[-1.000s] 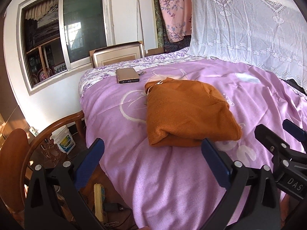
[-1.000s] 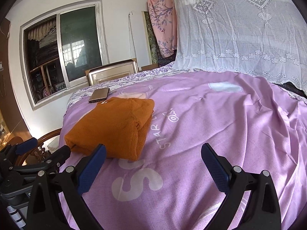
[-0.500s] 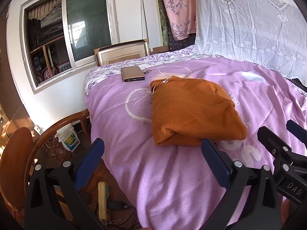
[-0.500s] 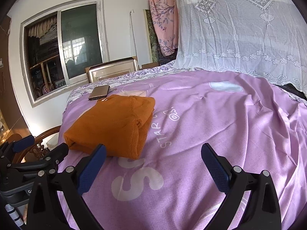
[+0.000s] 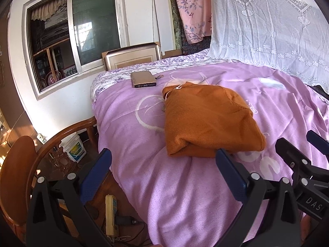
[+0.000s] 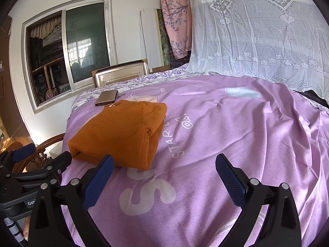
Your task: Fold small clothes
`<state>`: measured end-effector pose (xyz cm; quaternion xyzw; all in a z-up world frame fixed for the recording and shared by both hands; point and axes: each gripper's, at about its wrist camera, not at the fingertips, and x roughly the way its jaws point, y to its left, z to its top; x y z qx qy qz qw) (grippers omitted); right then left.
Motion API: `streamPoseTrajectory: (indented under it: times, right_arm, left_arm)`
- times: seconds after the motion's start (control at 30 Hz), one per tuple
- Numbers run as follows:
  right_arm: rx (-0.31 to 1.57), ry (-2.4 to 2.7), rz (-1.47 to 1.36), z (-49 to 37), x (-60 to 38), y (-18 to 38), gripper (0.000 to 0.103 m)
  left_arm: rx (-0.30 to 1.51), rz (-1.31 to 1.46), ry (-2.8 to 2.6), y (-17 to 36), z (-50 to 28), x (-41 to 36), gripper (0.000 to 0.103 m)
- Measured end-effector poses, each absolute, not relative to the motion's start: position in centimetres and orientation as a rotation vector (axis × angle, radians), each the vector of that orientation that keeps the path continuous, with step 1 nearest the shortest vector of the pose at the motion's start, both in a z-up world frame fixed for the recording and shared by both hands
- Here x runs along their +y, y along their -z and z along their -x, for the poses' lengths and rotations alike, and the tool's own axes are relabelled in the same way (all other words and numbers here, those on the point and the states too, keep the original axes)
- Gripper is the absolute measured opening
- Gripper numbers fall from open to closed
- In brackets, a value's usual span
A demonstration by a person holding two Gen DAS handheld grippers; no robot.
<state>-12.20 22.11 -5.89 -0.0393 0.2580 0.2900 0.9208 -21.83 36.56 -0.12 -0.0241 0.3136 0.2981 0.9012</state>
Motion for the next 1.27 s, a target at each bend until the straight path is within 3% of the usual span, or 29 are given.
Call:
streamPoseTrajectory:
  times: [1.27]
  right_arm:
    - [0.546, -0.604, 0.082, 12.19, 21.61, 6.66, 0.100]
  left_arm:
    - [0.646, 0.033, -0.640, 0.26, 22.02, 35.89, 0.099]
